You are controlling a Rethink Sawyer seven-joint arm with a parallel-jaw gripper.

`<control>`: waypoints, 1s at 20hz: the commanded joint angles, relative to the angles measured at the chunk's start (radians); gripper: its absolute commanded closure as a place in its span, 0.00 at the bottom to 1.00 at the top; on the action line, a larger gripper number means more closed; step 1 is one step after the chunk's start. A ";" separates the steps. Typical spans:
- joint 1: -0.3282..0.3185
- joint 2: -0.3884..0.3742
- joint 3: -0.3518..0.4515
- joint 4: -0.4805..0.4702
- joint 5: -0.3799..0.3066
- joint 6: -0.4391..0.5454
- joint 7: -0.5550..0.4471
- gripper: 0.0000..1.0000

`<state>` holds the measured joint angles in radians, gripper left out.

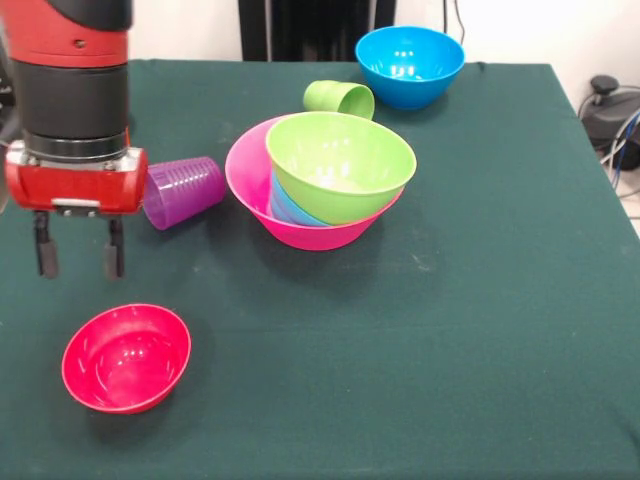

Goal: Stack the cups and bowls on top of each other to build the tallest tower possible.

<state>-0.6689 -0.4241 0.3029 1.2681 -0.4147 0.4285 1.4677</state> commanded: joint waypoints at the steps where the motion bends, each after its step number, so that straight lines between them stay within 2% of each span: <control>1: 0.029 -0.053 -0.102 0.133 -0.009 -0.067 0.203 0.00; 3: 0.018 -0.036 -0.079 0.117 -0.012 -0.062 0.193 0.00; 6: -0.022 0.047 -0.008 0.030 -0.015 -0.043 0.134 0.00; 10: -0.042 0.138 0.039 -0.059 -0.019 -0.051 0.108 0.00; 20: -0.084 0.205 0.113 -0.118 -0.051 -0.073 0.023 0.00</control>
<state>-0.7568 -0.2898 0.2948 1.2036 -0.4160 0.3872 1.5914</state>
